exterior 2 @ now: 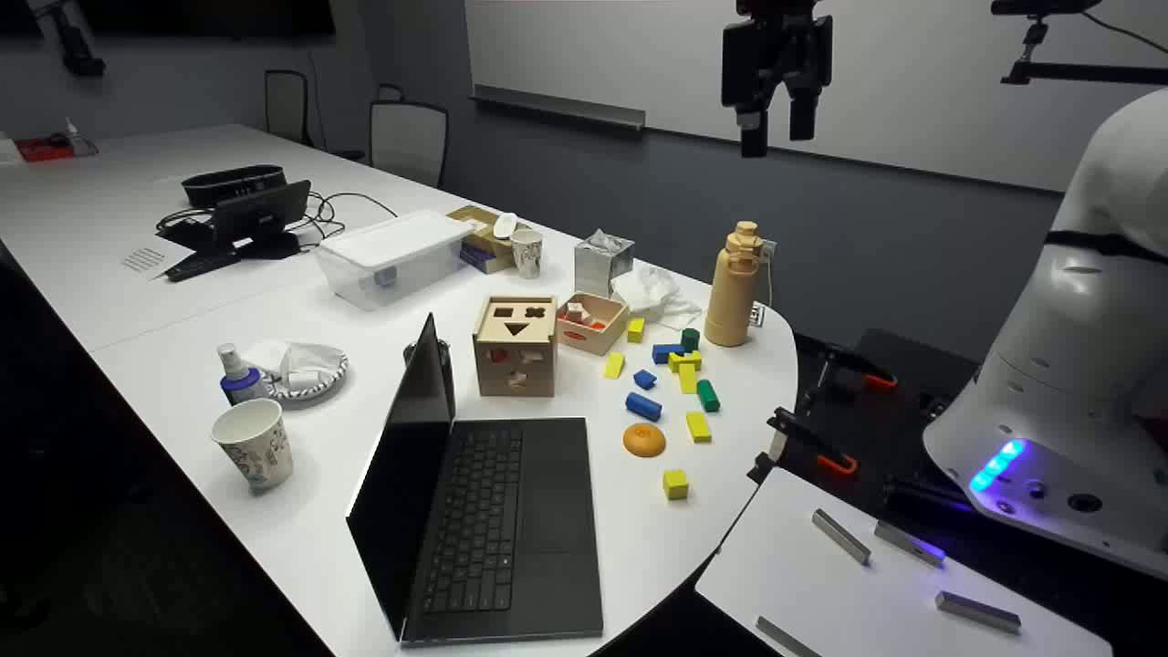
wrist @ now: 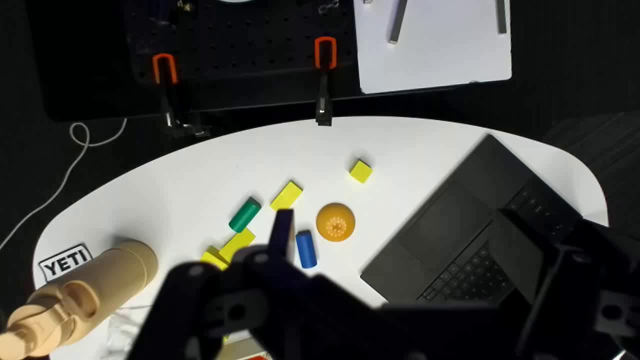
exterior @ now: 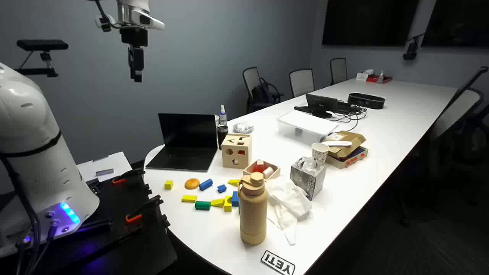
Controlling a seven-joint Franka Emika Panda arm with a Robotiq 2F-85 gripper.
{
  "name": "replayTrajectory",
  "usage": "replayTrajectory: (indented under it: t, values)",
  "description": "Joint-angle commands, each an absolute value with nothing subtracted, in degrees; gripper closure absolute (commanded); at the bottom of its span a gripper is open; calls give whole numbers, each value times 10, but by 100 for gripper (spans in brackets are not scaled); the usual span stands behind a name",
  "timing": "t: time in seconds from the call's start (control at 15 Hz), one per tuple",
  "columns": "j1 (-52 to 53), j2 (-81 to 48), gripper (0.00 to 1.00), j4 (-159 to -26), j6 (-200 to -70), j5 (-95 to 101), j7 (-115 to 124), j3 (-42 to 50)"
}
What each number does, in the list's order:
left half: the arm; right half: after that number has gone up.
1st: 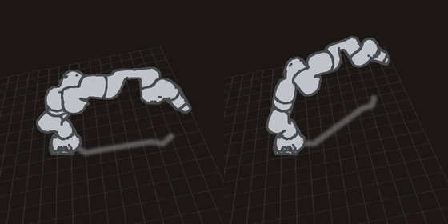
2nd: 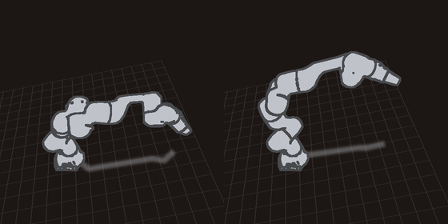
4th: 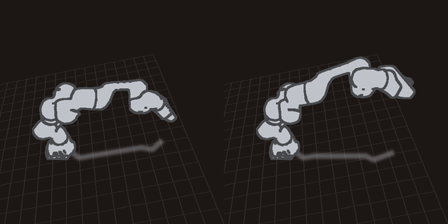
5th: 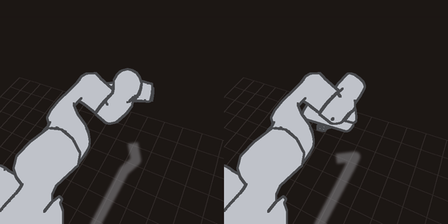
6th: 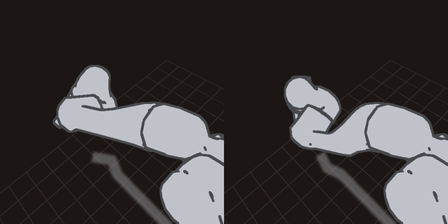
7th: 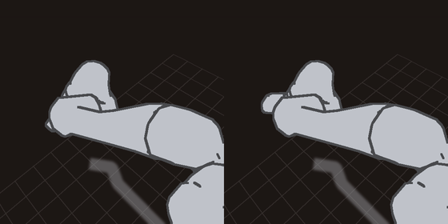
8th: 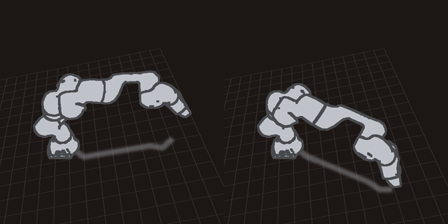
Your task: Use one white napkin to wipe the laptop.
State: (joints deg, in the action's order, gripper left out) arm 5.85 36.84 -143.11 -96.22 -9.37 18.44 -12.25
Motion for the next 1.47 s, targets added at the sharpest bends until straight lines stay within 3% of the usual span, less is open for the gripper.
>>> replayTrajectory:
  t: [0.0, 0.53, 1.4]
  values:
    - [58, 368, 0, -1430, -961, -94, 184, -123]
    - [36, 340, 0, -1391, -951, -97, 189, -98]
    - [-62, 2, 0, -1098, -989, -93, 276, 17]
